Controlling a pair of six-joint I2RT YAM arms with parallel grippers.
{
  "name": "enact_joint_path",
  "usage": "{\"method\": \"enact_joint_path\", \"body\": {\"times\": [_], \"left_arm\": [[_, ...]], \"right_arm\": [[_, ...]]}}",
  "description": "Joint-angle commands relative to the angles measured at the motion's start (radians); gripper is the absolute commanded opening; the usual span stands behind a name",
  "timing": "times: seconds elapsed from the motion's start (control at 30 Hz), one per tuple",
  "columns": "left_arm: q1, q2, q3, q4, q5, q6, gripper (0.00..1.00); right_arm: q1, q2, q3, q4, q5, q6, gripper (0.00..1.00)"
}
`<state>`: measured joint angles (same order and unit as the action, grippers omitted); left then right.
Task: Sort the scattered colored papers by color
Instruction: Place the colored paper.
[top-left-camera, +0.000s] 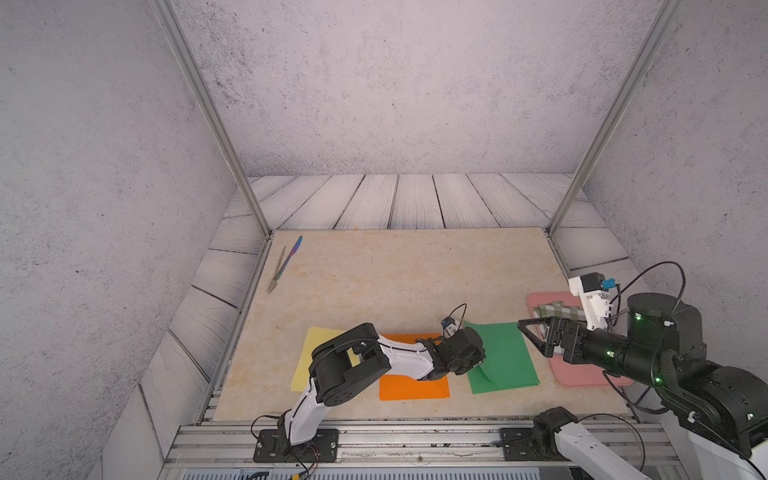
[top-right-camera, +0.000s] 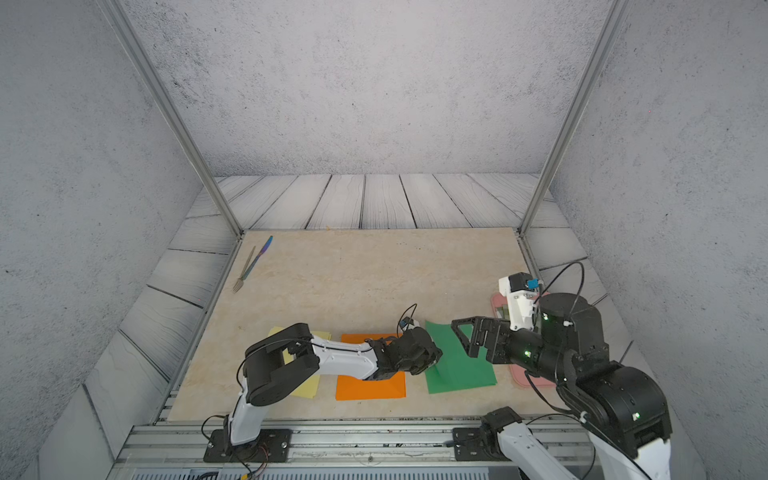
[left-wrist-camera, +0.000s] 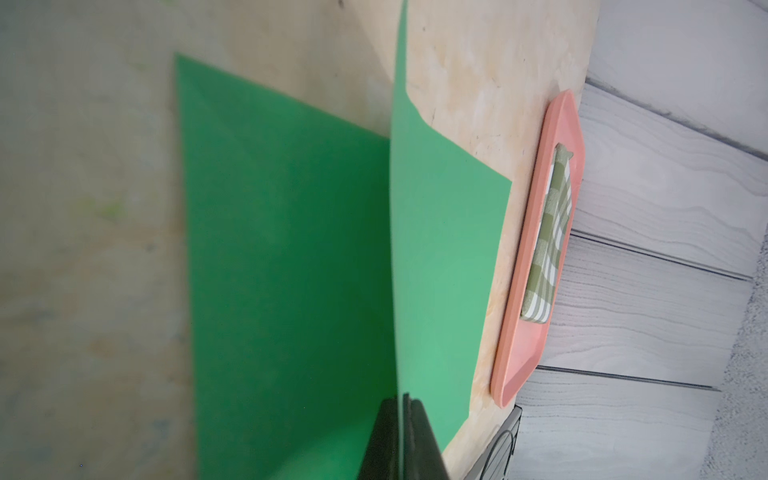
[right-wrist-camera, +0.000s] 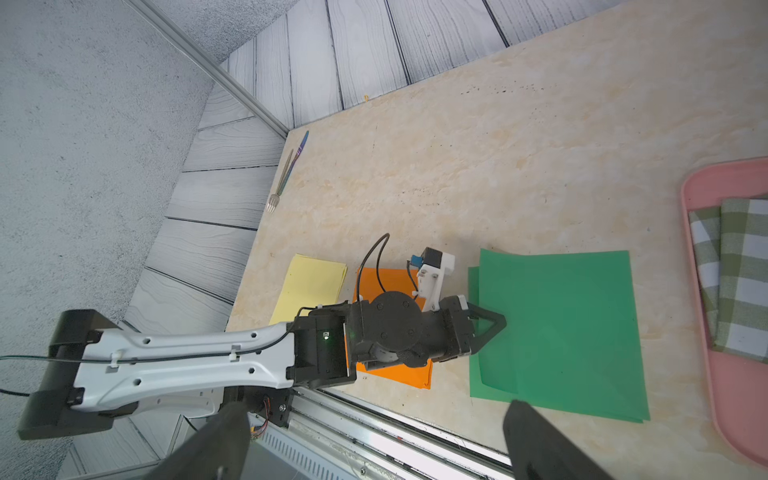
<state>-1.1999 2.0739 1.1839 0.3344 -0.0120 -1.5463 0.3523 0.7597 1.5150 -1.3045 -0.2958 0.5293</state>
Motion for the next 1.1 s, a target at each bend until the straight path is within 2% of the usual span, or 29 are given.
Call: {"method": "enact_joint_path", "body": {"times": [0.0, 0.7, 1.07], "left_arm": [[0.005, -0.045, -0.022, 0.006, -0.033, 0.0, 0.0], [-0.021, -0.111, -0.095, -0.031, -0.073, -0.013, 0.0], [-0.024, -0.048, -0.038, -0.018, -0.034, -0.013, 0.0]], "right_arm": [[-0.002, -0.014, -0.011, 0.008, -0.008, 0.007, 0.99], [-0.002, -0.019, -0.071, 0.038, -0.035, 0.006, 0.99], [-0.002, -0.003, -0.079, 0.05, -0.054, -0.014, 0.99]]}}
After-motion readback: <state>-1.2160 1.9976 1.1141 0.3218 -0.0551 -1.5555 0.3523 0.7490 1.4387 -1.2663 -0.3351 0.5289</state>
